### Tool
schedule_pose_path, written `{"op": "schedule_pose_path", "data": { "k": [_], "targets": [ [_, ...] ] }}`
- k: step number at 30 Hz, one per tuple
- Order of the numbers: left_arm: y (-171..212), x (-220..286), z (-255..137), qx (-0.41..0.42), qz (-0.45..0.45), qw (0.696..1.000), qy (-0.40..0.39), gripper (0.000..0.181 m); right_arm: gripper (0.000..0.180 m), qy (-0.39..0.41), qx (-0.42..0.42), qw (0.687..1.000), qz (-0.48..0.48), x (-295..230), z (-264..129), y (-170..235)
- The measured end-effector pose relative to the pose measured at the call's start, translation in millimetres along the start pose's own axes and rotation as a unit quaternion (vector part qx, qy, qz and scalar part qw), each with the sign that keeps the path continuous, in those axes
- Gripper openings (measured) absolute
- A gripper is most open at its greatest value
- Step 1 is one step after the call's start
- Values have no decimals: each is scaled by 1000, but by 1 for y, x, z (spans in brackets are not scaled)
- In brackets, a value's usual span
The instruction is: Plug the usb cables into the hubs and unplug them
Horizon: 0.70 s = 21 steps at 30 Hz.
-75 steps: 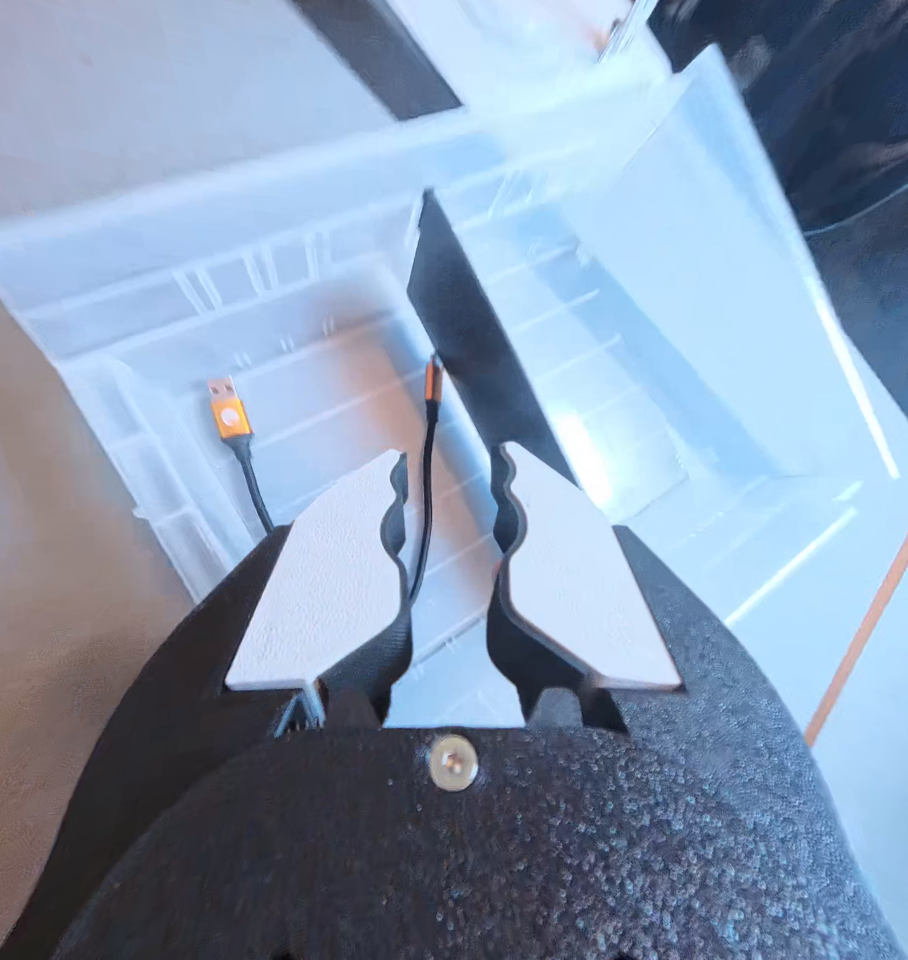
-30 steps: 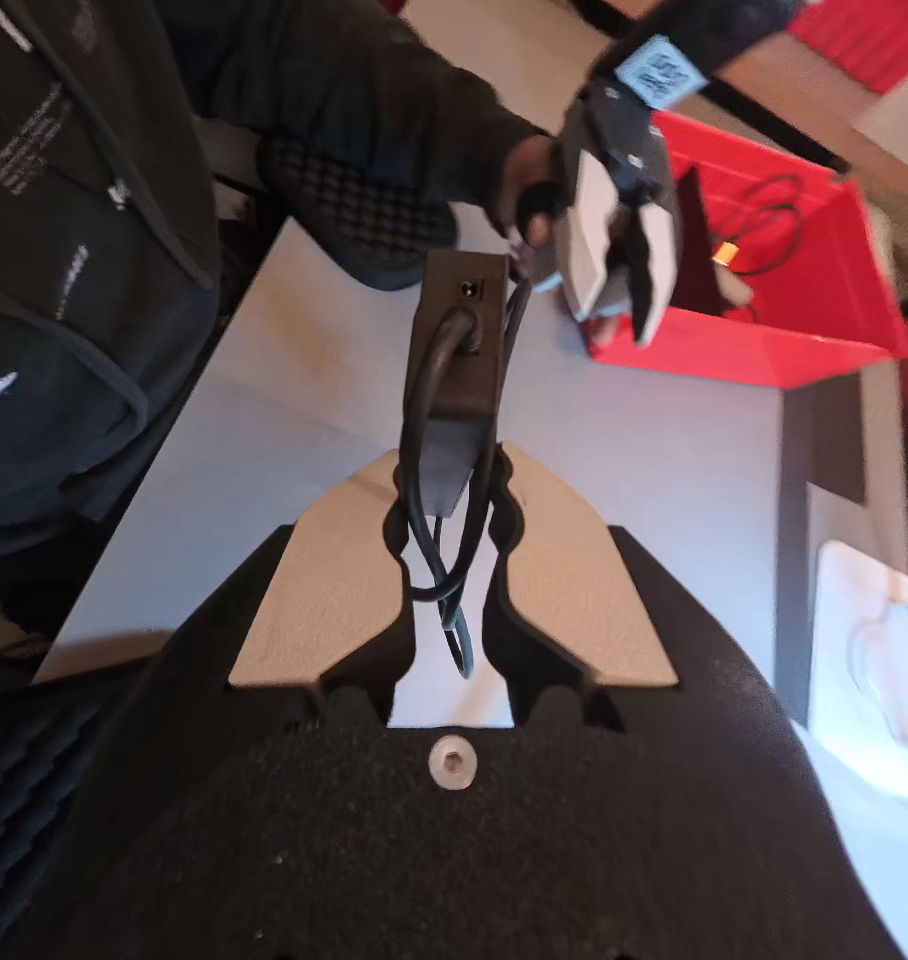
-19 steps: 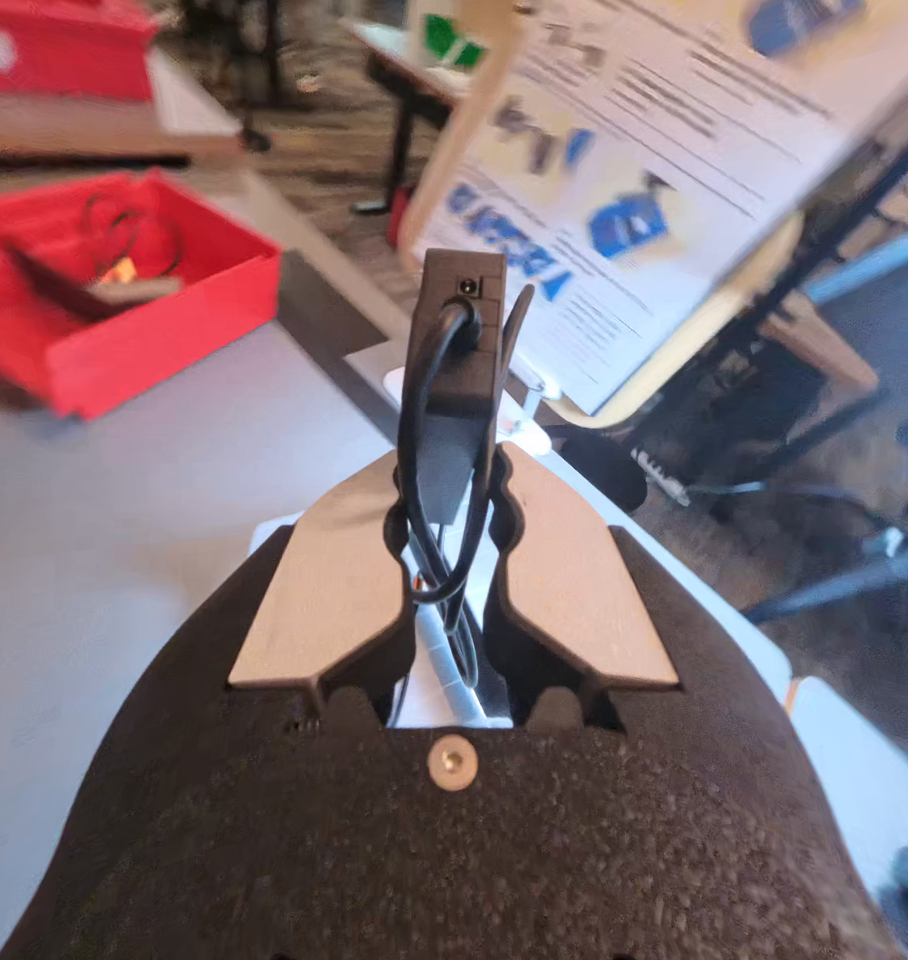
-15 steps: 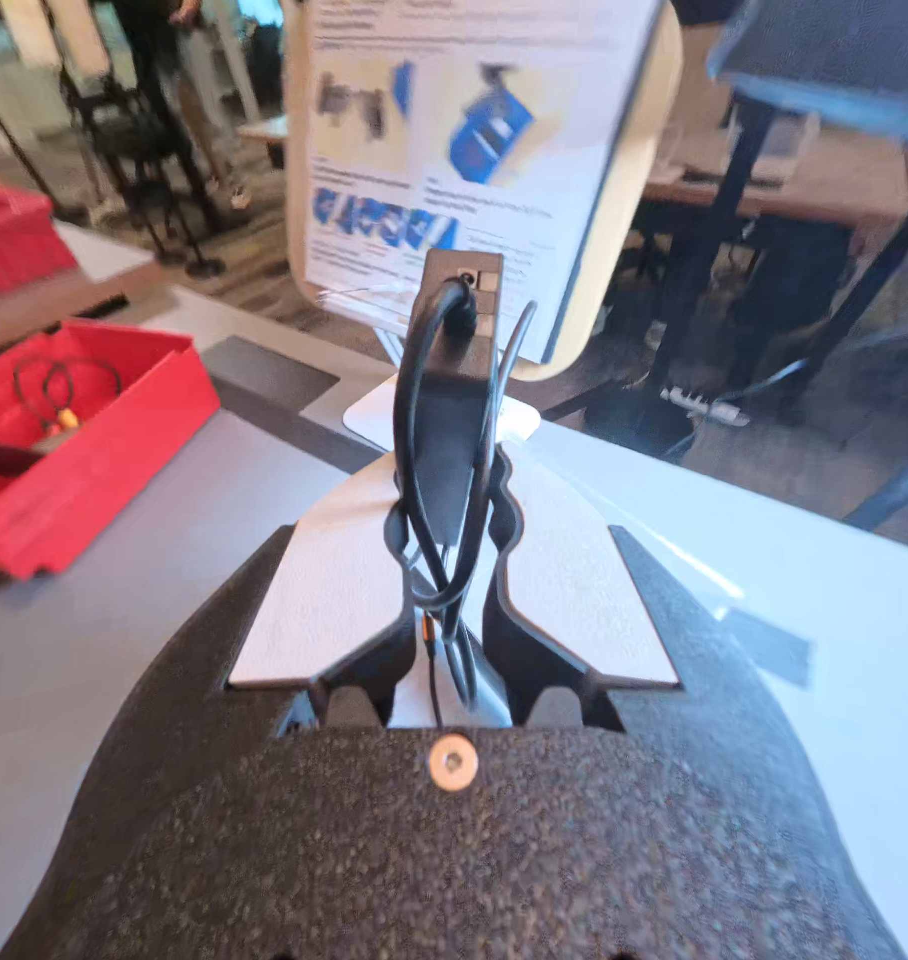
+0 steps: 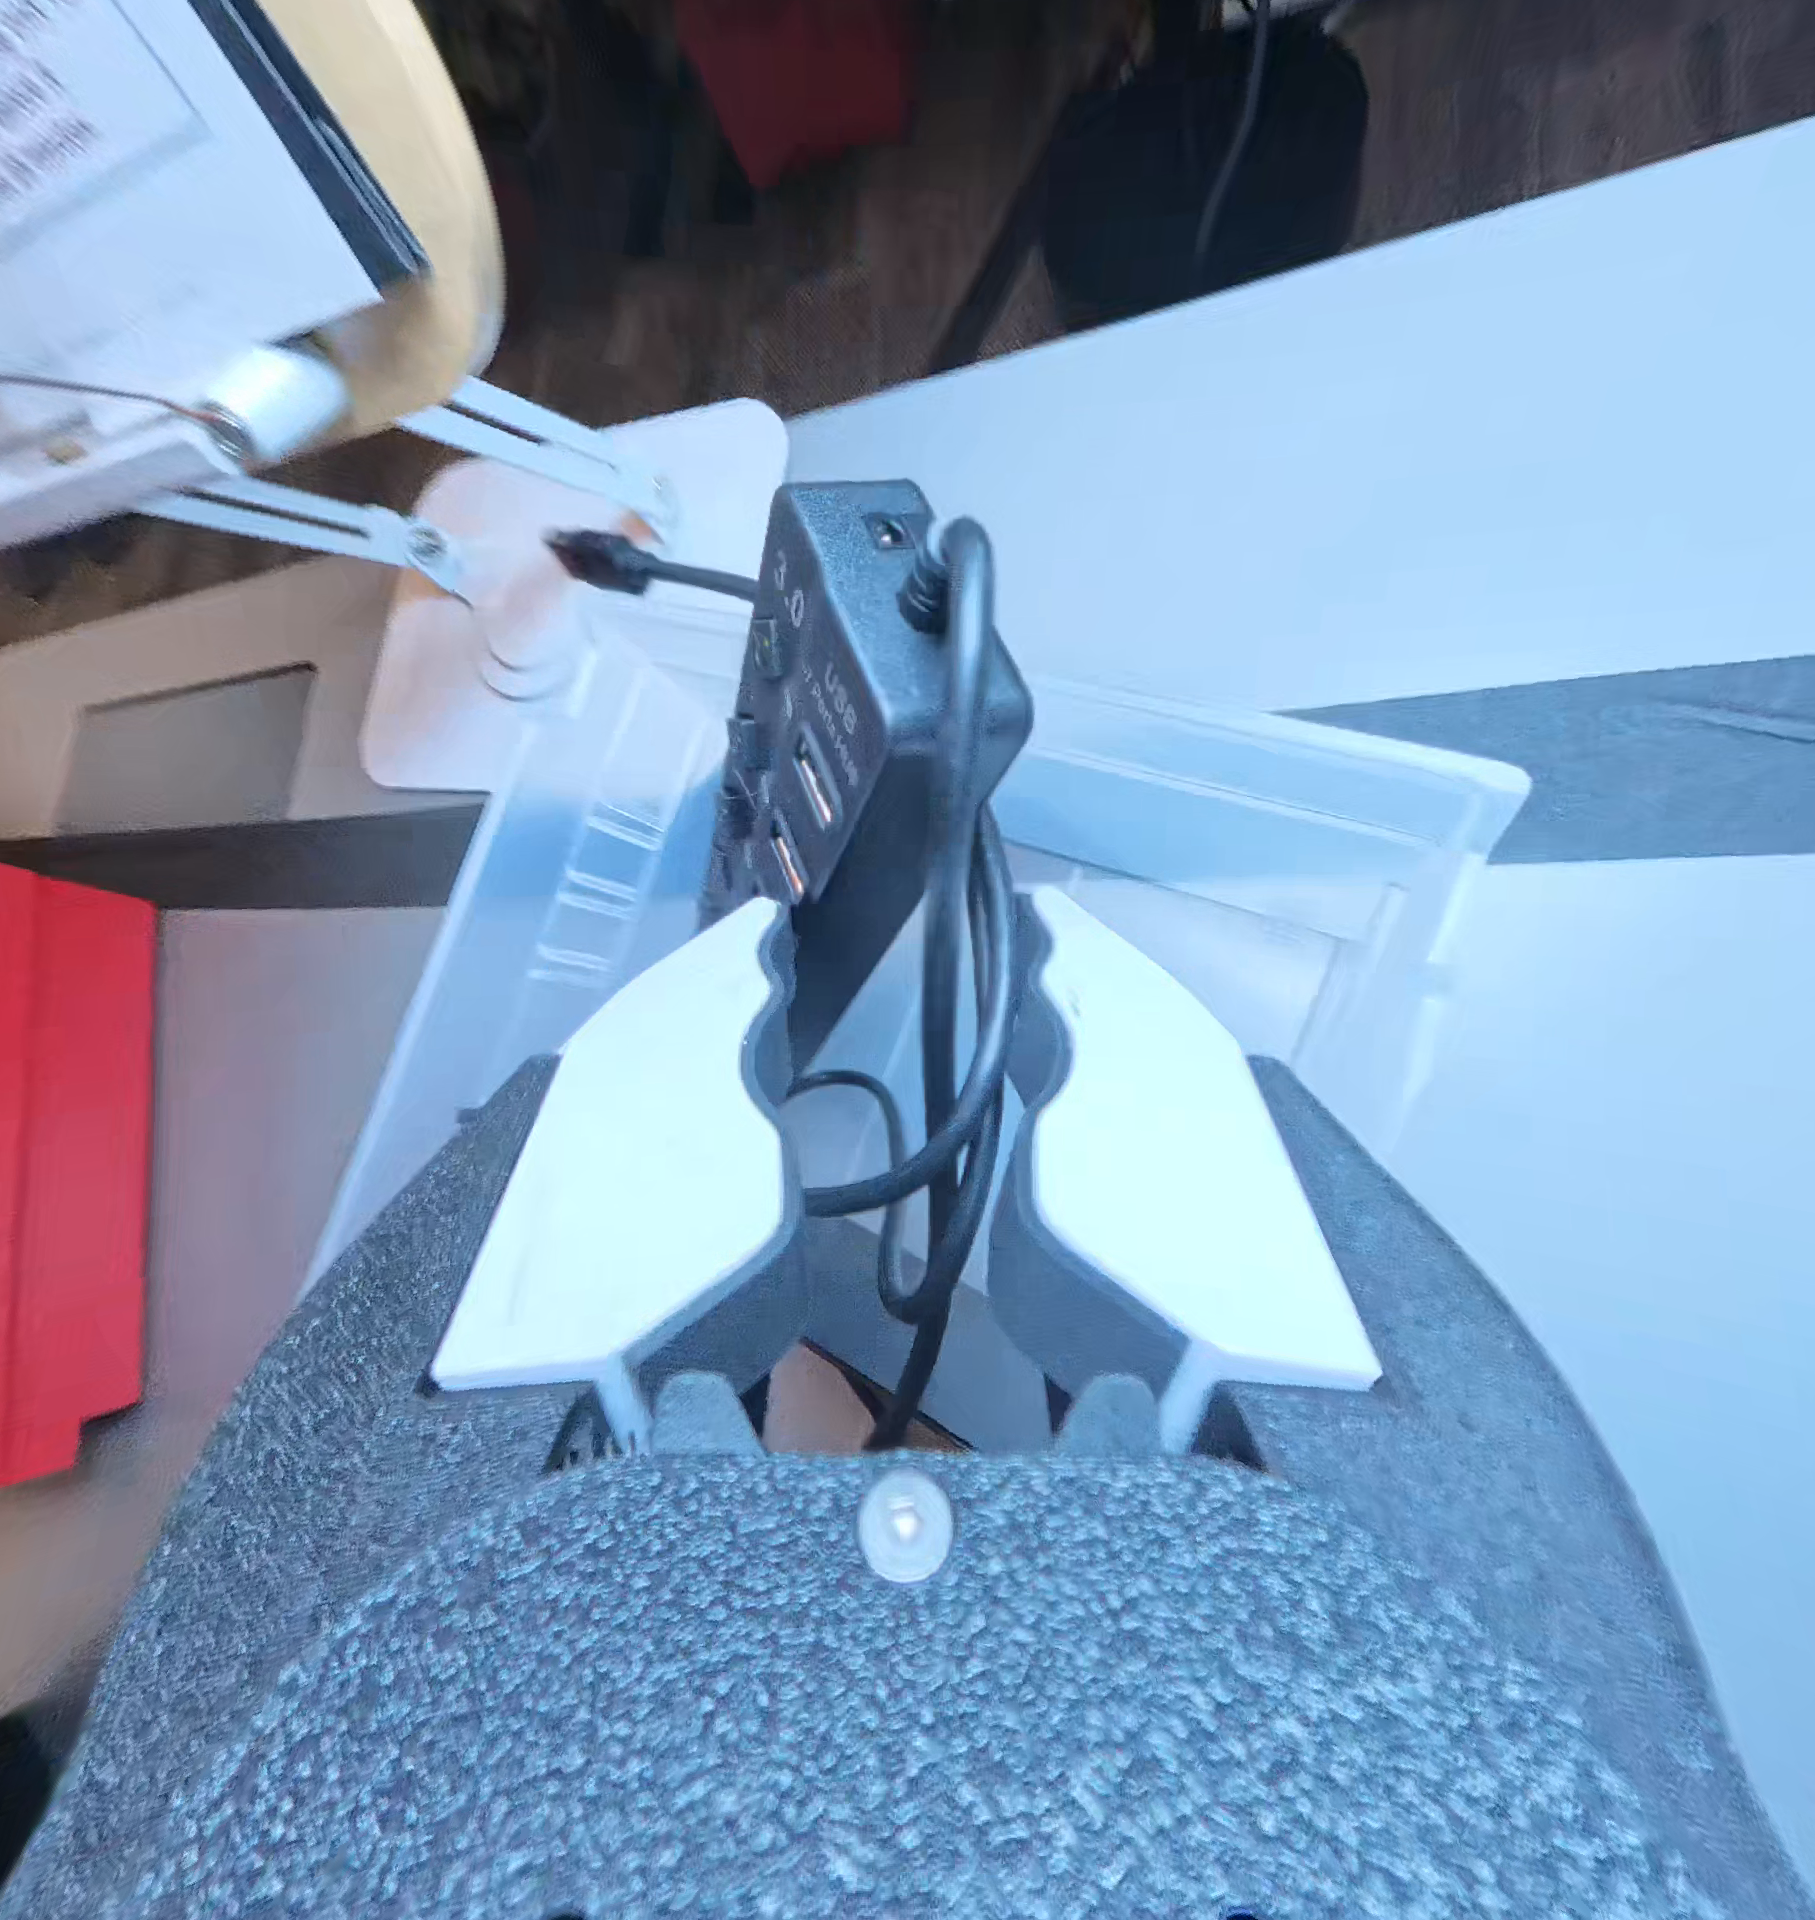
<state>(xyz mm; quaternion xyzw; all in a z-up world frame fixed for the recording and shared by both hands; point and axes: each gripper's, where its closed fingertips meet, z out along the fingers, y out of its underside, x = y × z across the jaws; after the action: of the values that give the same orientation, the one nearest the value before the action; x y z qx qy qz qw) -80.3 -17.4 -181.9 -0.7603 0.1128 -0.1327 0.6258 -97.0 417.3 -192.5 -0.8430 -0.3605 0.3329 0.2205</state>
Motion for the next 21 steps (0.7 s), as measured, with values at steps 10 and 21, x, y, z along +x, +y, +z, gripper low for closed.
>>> {"op": "schedule_pose_path", "data": {
  "k": [10,21],
  "targets": [
    [3,-2,0,-10,11,1000,-13,30,67,186,-28,958,-219,20,-30,-7],
    [3,-10,1,5,-22,999,-23,31,45,206,34,875,-436,-25,-32,-29]
  ]
}}
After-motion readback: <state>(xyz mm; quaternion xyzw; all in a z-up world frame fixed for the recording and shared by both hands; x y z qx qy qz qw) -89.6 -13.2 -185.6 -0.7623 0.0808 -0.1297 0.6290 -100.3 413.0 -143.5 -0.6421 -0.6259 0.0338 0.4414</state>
